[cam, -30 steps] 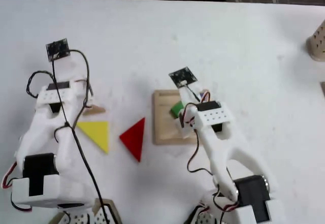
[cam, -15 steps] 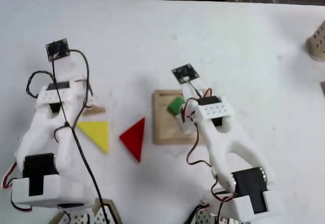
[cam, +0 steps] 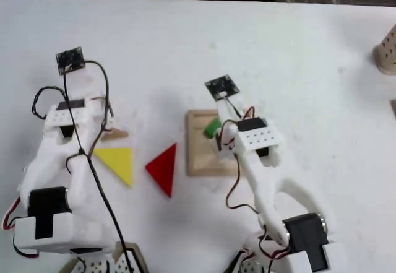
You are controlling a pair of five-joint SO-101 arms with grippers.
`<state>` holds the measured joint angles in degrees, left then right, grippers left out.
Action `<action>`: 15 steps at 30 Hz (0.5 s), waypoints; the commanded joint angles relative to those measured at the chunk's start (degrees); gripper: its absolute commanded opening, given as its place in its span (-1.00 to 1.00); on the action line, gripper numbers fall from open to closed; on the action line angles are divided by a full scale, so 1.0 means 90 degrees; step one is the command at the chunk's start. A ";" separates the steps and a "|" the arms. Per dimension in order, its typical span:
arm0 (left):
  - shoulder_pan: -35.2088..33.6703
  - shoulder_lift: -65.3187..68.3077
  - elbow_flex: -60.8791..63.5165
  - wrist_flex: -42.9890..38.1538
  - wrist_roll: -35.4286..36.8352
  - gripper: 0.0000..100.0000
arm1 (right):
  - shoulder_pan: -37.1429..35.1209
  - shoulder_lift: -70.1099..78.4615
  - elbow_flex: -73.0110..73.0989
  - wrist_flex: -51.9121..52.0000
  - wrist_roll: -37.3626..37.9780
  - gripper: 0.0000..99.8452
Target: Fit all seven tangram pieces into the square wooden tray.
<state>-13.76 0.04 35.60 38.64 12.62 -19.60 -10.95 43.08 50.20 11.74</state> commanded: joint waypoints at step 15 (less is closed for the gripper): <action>-0.0063 -0.0044 -0.0371 0.0029 -0.0059 -0.95 | -0.0415 0.0904 -0.0567 -0.1314 -0.0098 -0.96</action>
<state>-13.76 0.04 35.60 38.64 12.62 -25.14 -2.95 41.49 39.38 11.38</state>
